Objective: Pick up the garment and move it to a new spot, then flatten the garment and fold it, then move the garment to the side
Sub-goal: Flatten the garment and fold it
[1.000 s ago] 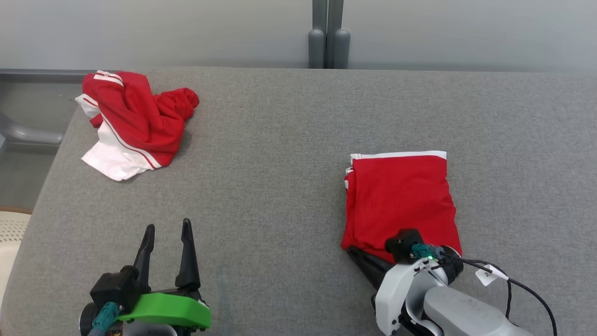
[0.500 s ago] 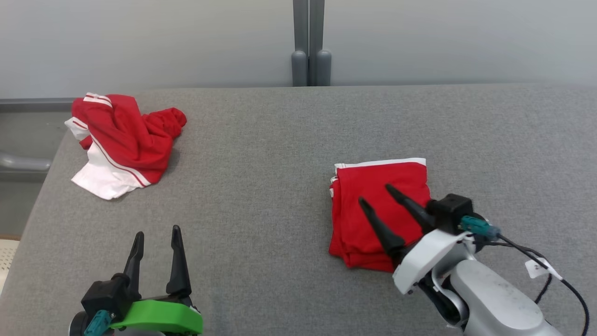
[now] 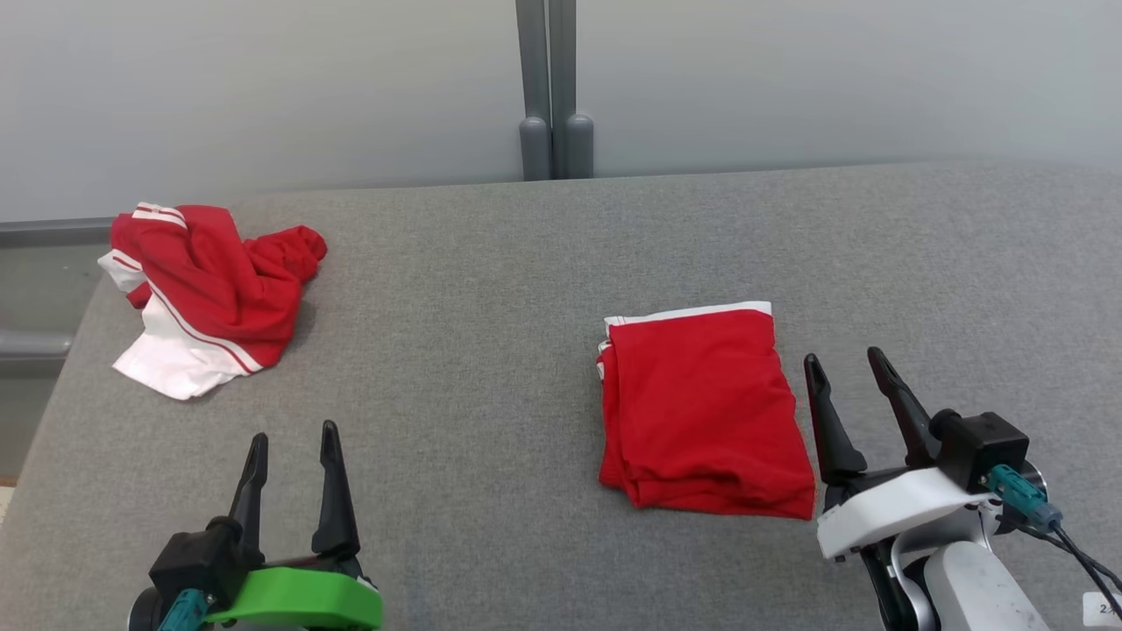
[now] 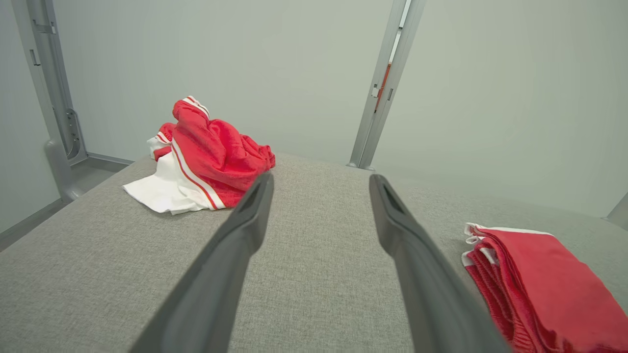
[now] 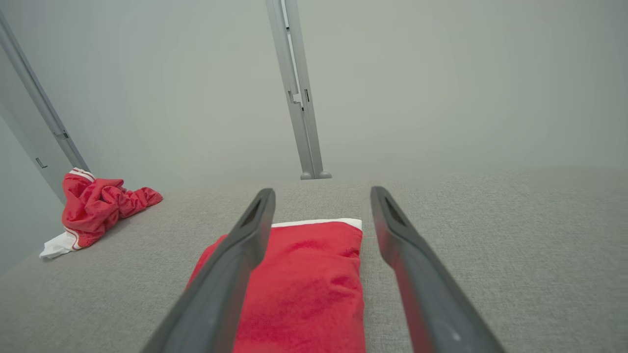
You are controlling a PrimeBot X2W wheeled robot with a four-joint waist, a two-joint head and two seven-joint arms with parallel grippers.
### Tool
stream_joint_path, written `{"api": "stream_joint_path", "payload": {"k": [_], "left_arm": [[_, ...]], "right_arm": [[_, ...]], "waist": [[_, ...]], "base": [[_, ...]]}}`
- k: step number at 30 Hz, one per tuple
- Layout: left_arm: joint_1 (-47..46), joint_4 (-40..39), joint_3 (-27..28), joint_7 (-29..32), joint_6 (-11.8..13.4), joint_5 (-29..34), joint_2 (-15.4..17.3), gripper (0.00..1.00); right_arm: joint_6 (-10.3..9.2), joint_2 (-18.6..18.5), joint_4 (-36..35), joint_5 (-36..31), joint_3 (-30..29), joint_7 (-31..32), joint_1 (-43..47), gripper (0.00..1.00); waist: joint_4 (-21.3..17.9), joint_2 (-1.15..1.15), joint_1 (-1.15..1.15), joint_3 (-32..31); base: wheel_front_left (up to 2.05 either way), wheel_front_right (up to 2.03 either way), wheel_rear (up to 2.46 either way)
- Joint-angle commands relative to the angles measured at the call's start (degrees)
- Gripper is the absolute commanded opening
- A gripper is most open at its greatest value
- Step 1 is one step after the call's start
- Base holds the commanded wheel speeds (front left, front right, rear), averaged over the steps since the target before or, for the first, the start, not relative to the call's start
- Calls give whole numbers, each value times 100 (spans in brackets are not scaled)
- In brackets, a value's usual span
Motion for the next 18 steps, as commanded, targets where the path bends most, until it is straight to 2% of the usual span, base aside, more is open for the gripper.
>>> {"api": "stream_joint_path", "payload": {"k": [1,18], "left_arm": [[114,-9,3,3,15,-39,14,100],[160,68,-41,3,-5,113,14,100]], "right_arm": [[-4,40,-72,-65,-74,-18,96,100],[-4,200,-68,-346,-277,-18,211,100]], "waist": [[-14,0,0,-3],[8,0,0,32]], "base": [[0,0,0],[0,0,0]]}}
